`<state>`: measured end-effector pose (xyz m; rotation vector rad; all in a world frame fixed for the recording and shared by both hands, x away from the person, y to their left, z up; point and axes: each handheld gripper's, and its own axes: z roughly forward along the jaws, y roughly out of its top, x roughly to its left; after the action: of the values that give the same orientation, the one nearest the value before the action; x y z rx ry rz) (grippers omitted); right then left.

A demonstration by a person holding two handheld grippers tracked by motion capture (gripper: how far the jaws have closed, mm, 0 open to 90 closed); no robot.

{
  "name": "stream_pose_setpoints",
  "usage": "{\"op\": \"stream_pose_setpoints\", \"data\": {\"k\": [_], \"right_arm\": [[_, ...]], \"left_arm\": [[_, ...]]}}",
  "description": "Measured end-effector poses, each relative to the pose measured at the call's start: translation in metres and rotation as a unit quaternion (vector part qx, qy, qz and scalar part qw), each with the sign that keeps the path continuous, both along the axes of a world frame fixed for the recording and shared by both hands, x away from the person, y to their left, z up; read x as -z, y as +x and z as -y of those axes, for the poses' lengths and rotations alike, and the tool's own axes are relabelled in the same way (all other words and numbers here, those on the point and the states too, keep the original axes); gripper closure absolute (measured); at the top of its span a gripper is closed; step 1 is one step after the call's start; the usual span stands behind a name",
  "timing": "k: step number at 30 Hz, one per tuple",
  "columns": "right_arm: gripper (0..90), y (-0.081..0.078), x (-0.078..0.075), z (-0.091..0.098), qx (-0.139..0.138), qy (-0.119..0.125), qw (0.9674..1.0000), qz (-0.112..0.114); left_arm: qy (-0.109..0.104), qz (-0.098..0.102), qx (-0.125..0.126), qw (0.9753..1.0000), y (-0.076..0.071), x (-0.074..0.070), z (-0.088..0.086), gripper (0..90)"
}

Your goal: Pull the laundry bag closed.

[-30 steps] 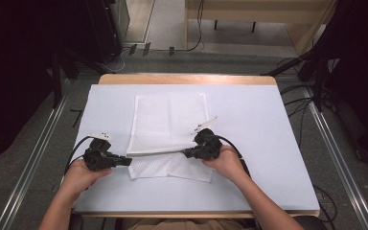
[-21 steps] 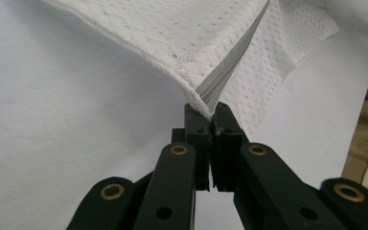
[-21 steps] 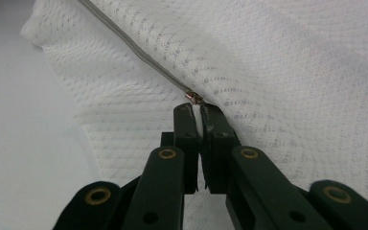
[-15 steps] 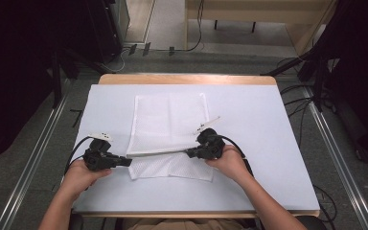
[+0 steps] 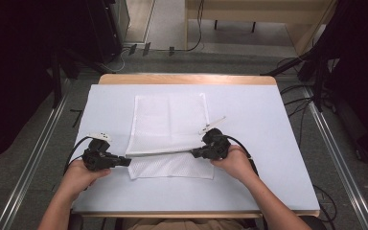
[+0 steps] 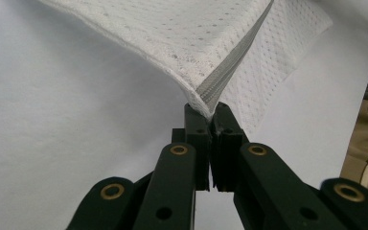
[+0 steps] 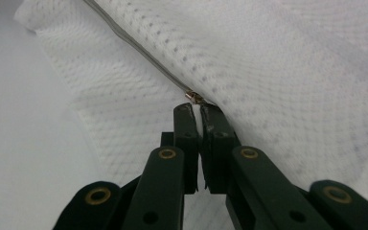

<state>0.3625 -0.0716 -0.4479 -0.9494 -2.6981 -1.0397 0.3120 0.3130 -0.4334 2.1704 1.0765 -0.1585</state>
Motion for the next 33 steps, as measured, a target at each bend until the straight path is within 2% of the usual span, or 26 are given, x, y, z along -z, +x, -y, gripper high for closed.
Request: {"op": "stream_pose_setpoints", "data": {"k": [6, 10, 27, 33], "right_arm": [[88.1, 0.0, 0.002, 0.012, 0.009, 0.008, 0.9999, -0.009], [88.1, 0.0, 0.0, 0.014, 0.011, 0.008, 0.9999, -0.006], [88.1, -0.002, 0.0, 0.039, 0.025, 0.0, 0.9997, -0.006], [88.1, -0.002, -0.001, 0.044, 0.023, 0.004, 0.9997, -0.004]], "left_arm": [[-0.002, -0.002, 0.001, 1.0, 0.0, 0.0, 0.0, 88.4], [-0.008, -0.002, -0.003, 1.0, -0.001, 0.0, -0.003, 88.4], [-0.007, -0.008, 0.002, 0.9999, -0.001, 0.002, -0.003, 88.4], [-0.008, -0.011, 0.007, 0.9999, -0.001, 0.002, -0.003, 88.4]]}}
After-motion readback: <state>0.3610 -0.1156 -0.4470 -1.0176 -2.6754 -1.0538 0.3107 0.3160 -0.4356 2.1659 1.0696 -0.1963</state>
